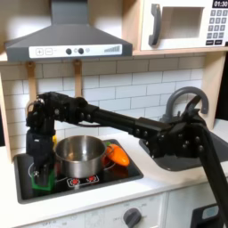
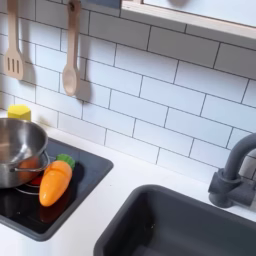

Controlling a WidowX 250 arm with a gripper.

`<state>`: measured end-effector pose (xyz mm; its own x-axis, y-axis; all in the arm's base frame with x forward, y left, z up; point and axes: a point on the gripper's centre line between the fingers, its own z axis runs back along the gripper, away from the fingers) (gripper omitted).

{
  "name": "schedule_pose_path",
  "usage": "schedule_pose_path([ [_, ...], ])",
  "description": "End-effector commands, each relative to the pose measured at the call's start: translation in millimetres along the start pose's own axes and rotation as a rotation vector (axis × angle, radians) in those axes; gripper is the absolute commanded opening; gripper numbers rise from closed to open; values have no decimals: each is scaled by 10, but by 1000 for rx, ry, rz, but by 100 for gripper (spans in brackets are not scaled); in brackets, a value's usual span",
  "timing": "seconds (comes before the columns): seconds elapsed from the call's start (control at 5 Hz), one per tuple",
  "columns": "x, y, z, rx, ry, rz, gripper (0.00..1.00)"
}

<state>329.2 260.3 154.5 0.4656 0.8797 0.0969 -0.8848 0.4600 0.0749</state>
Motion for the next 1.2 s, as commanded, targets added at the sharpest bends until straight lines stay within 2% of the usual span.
schedule_pose_path([
  [0.0,5,7,2,-2,-1,5,0],
  [0.2,13,-1,10,-8,-5,4,0],
  [0.6,58,-44,159,-49,-10,-4,0],
  [1.0,109,-104,241,-76,-12,-10,0],
])
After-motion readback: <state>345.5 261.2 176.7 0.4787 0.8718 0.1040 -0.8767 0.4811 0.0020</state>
